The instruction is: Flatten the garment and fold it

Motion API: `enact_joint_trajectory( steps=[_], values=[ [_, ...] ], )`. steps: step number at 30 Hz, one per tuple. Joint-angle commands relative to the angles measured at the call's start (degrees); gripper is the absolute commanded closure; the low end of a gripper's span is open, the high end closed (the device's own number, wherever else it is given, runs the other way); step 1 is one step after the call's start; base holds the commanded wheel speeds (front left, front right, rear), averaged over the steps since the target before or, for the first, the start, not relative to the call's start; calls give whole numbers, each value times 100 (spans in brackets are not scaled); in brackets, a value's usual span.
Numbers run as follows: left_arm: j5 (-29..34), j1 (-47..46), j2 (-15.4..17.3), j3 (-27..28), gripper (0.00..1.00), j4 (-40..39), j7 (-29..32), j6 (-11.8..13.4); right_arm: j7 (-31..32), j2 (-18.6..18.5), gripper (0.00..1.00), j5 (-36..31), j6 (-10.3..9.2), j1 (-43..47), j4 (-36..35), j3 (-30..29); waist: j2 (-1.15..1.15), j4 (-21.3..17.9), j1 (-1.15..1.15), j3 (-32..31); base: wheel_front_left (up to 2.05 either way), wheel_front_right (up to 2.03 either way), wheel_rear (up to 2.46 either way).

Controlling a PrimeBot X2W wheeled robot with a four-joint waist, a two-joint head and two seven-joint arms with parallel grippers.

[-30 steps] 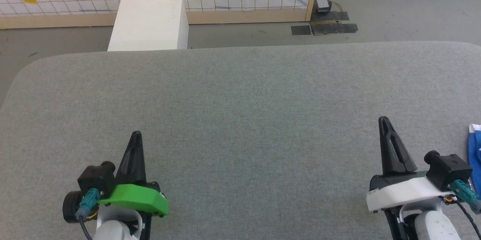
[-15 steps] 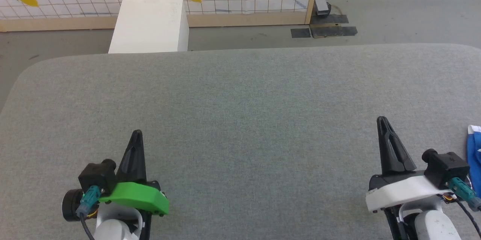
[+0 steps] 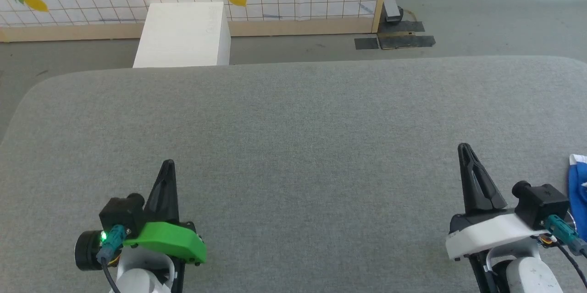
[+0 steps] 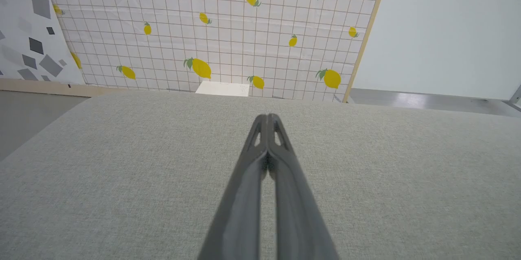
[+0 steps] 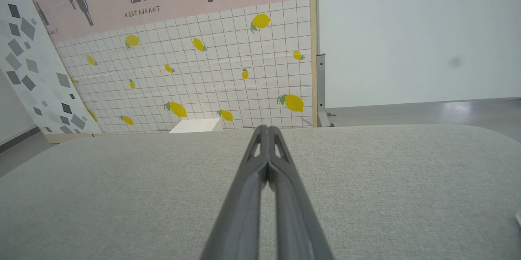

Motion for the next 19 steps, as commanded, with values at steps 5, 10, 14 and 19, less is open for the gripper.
enact_joint_trajectory(
  steps=[5, 10, 14, 19],
  values=[
    [83, 99, -11, -3, 100, -82, 74, 43, 88, 0, 100, -115, -2, 87, -69, 6, 0, -1, 0, -20, 0, 0, 0],
    [127, 117, -13, -4, 100, -122, 131, 56, 145, 0, 100, -163, -3, 103, -99, 8, 0, -2, 0, -38, 0, 0, 0],
    [164, 132, -14, -5, 100, -154, 177, 67, 191, 0, 100, -202, -3, 115, -123, 9, 0, -3, 0, -53, 0, 0, 0],
    [210, 151, -15, -7, 100, -196, 237, 81, 250, 0, 100, -253, -3, 132, -154, 11, 0, -4, 0, -72, 0, 0, 0]
  ],
)
